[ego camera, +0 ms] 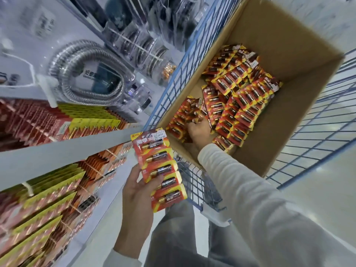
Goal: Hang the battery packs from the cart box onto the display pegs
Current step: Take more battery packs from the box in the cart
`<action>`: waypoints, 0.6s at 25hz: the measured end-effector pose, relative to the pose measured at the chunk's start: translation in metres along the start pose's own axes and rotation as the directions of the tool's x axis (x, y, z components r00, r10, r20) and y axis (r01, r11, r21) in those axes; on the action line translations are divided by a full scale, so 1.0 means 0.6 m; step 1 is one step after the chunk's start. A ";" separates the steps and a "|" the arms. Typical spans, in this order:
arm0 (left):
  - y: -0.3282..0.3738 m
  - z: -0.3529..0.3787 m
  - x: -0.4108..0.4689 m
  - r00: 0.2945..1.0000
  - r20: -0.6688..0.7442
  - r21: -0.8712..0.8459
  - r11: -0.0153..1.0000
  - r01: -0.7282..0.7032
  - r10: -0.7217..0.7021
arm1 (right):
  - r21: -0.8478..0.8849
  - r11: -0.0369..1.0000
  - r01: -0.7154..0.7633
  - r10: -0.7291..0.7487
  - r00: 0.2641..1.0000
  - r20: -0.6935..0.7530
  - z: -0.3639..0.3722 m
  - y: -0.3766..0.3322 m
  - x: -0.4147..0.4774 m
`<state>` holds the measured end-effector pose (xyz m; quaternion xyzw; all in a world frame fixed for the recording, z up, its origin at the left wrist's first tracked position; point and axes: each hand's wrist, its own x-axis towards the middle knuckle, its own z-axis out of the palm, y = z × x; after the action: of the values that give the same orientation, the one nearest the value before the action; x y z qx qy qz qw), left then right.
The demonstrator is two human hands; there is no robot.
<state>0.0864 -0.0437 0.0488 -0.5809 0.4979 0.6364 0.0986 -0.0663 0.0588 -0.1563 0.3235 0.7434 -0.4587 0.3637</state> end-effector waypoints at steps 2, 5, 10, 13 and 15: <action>0.008 -0.005 -0.016 0.998 0.050 -0.024 0.999 -0.023 0.024 | 0.110 0.994 0.005 -0.011 0.999 0.051 -0.051 -0.007 -0.024; 0.037 -0.001 -0.055 0.987 0.130 -0.102 0.991 -0.084 0.097 | 0.306 0.949 -0.077 0.027 0.986 0.163 -0.154 -0.030 -0.117; 0.082 0.019 -0.158 0.948 0.218 -0.271 0.948 -0.168 0.231 | 0.410 0.912 0.030 -0.134 0.965 0.227 -0.329 -0.073 -0.311; 0.081 0.033 -0.227 0.922 0.213 -0.404 0.889 -0.218 0.323 | 0.454 0.885 0.100 -0.267 0.909 0.321 -0.402 -0.084 -0.408; 0.070 0.034 -0.272 0.906 0.198 -0.484 0.841 -0.243 0.375 | 0.466 0.869 0.166 -0.361 0.857 0.368 -0.434 -0.087 -0.462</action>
<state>0.0937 0.0251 0.2036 -0.4012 0.4061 0.8179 -0.0724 -0.0265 0.2374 0.1809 0.1731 0.5630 -0.7146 0.3774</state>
